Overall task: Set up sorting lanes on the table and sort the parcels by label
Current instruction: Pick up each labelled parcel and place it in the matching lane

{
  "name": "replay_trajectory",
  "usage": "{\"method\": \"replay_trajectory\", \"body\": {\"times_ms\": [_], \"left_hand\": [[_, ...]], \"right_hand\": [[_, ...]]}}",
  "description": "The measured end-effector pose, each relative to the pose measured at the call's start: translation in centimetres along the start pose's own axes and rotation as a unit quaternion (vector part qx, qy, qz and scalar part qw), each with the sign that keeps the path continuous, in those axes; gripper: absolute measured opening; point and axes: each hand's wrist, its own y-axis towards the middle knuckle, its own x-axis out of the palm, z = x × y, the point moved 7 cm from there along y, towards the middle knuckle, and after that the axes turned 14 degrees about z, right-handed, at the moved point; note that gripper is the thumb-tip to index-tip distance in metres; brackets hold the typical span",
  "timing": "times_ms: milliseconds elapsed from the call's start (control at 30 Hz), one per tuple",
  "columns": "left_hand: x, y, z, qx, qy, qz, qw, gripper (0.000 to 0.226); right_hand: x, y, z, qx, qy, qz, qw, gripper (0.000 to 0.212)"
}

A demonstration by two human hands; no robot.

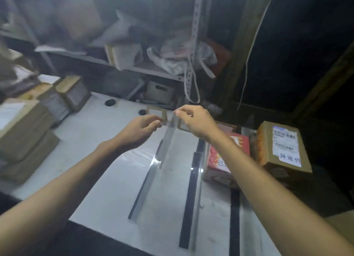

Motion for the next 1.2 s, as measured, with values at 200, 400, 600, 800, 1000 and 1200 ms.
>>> {"method": "replay_trajectory", "body": {"times_ms": [200, 400, 600, 800, 1000, 1200], "left_hand": [[-11.8, -6.6, -6.6, -0.086, 0.042, 0.097, 0.991, 0.020], [-21.3, -11.2, -13.5, -0.141, 0.063, 0.158, 0.975, 0.024], [-29.0, -12.1, -20.5, -0.158, 0.056, 0.201, 0.965, 0.022], [-34.4, -11.3, -27.9, -0.192, 0.059, 0.227, 0.953, 0.023], [-37.0, -7.7, -34.0, -0.214, 0.072, 0.239, 0.945, 0.023], [-37.2, -2.8, -40.6, -0.288, 0.161, 0.173, 0.928, 0.039]], "right_hand": [[9.2, -1.2, -8.3, -0.087, 0.001, -0.090, 0.992, 0.029], [18.3, -2.0, -14.9, -0.147, 0.001, -0.160, 0.976, 0.028], [28.3, -1.6, -19.7, -0.160, -0.019, -0.198, 0.967, 0.028], [37.3, -0.9, -22.5, -0.126, -0.041, -0.223, 0.966, 0.029], [44.9, 2.2, -22.3, -0.053, -0.039, -0.223, 0.973, 0.048], [53.0, 7.0, -19.4, 0.169, 0.049, -0.252, 0.952, 0.090]]}}
